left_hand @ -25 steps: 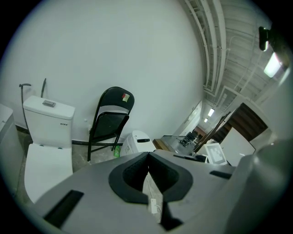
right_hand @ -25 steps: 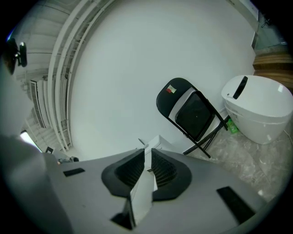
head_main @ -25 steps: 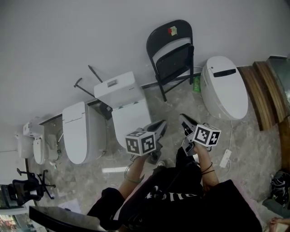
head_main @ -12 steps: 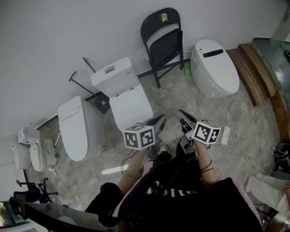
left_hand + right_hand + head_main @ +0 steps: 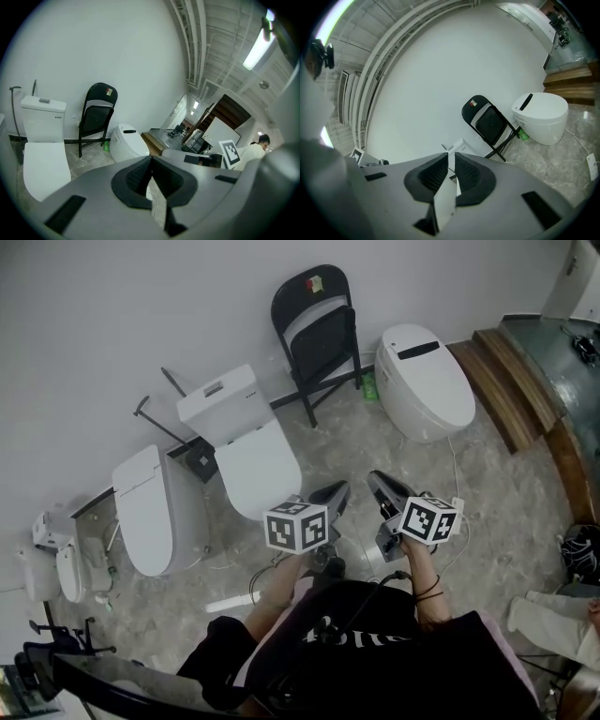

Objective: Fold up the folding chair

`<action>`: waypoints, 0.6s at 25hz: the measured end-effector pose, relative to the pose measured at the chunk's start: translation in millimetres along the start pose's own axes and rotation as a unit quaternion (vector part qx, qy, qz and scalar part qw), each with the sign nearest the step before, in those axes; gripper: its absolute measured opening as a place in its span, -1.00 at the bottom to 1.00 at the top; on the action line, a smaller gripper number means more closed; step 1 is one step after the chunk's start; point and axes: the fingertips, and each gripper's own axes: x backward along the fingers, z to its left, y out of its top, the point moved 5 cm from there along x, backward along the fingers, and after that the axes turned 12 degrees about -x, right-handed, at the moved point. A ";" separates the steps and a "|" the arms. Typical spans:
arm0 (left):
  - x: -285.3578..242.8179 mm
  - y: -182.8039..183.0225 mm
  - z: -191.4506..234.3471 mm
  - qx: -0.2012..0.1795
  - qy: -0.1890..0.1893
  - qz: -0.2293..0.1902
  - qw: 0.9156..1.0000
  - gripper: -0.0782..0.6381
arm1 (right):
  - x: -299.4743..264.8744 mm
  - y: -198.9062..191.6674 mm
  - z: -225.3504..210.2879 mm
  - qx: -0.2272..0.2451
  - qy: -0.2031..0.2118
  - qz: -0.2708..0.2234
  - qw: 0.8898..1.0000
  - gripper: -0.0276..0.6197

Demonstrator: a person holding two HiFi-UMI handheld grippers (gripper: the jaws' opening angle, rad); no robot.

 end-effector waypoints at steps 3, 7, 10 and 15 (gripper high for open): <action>-1.9 -8.7 -25.1 0.007 0.006 -0.006 1.000 -0.77 | 25.2 -1.8 -1.6 0.010 0.002 0.009 1.000 -0.75; -5.7 -31.6 -68.0 0.015 0.014 -0.003 1.000 -0.77 | 68.5 -13.1 -8.5 0.037 -0.001 0.031 0.999 -0.75; -6.9 -50.6 -98.3 0.022 0.017 -0.002 1.000 -0.77 | 96.0 -24.0 -17.5 0.042 -0.002 0.045 0.998 -0.76; -9.3 -77.3 -135.9 0.042 0.028 -0.006 0.999 -0.77 | 128.6 -37.0 -29.8 0.049 0.007 0.072 0.996 -0.77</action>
